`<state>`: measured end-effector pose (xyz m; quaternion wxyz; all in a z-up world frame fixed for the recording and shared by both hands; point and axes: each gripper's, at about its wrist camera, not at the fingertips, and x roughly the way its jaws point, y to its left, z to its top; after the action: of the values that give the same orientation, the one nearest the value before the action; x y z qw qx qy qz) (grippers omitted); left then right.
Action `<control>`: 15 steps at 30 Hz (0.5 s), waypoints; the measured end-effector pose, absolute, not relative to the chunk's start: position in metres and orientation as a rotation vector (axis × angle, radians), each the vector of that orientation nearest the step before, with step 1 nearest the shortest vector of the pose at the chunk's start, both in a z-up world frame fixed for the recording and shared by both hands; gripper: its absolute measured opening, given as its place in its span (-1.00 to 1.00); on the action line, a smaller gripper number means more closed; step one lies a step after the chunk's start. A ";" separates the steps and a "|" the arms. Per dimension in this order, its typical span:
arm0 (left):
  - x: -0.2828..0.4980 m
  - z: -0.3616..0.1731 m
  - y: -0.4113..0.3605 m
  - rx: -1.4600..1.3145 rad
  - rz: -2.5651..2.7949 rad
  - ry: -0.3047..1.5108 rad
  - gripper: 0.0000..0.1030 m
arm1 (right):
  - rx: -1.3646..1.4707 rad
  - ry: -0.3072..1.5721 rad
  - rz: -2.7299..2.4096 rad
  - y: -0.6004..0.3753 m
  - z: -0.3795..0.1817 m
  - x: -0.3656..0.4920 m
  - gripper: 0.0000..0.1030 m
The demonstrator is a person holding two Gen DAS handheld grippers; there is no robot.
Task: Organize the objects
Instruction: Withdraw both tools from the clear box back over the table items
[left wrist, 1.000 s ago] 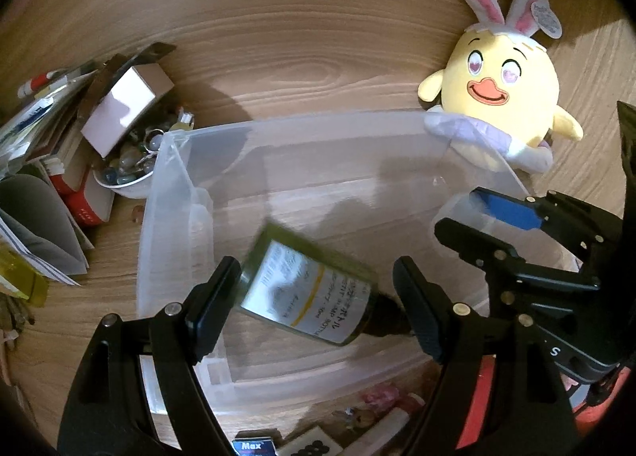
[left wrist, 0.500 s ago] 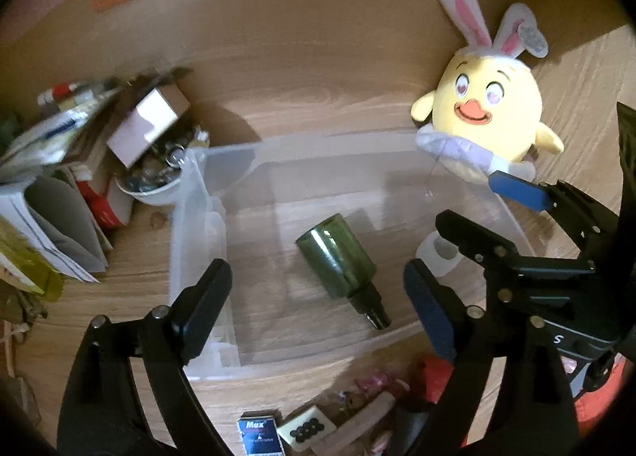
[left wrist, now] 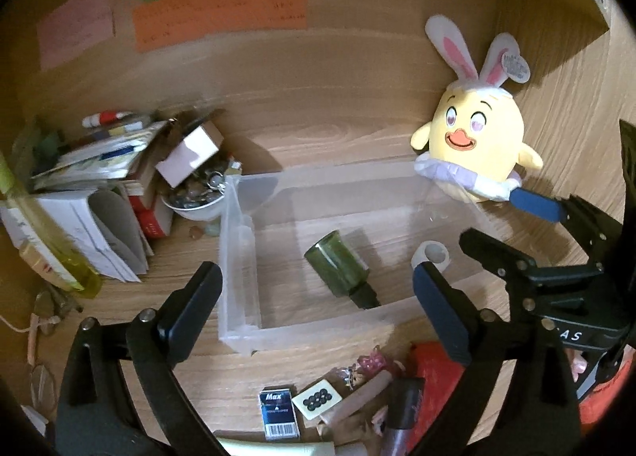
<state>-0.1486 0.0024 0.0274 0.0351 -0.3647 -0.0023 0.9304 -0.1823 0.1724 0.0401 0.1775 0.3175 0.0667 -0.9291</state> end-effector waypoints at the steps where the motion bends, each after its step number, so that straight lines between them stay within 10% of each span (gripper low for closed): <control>1: -0.145 0.029 0.002 -1.110 2.872 0.001 0.92 | 0.898 0.182 -2.629 0.174 0.040 -0.179 0.63; 15: -0.099 0.033 -0.010 -1.076 2.916 -0.021 0.97 | 0.934 0.104 -2.570 0.183 0.021 -0.128 0.63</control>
<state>-0.0991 -0.0097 0.0329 0.0165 -0.3462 -0.0068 0.9380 -0.1285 0.1833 0.0212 0.2011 0.3344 0.0371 -0.9200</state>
